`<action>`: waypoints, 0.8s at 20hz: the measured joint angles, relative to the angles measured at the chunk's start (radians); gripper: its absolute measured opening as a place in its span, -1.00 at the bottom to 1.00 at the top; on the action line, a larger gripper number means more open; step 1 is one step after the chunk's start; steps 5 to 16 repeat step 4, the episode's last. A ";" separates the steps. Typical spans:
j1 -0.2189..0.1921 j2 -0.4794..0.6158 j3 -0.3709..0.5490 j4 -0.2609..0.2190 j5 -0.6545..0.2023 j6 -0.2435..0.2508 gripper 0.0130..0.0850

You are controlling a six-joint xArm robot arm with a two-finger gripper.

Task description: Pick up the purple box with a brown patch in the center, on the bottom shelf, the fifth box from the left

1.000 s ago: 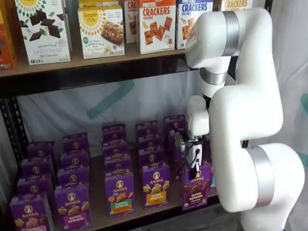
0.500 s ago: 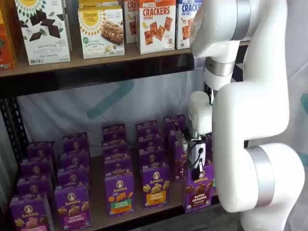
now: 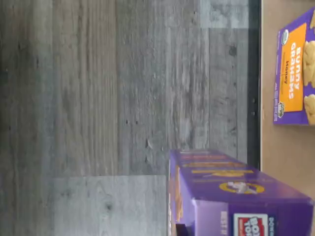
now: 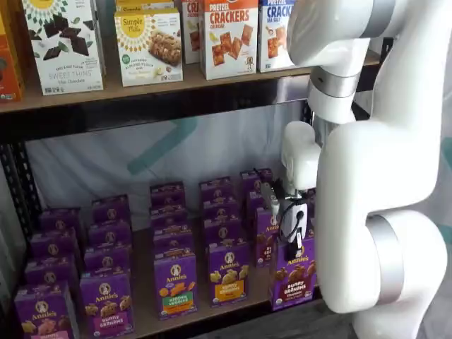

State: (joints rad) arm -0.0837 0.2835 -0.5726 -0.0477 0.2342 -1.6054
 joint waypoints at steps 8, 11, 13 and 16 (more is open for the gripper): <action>0.002 -0.056 0.035 -0.017 0.027 0.018 -0.44; 0.002 -0.056 0.035 -0.017 0.027 0.018 -0.44; 0.002 -0.056 0.035 -0.017 0.027 0.018 -0.44; 0.002 -0.056 0.035 -0.017 0.027 0.018 -0.44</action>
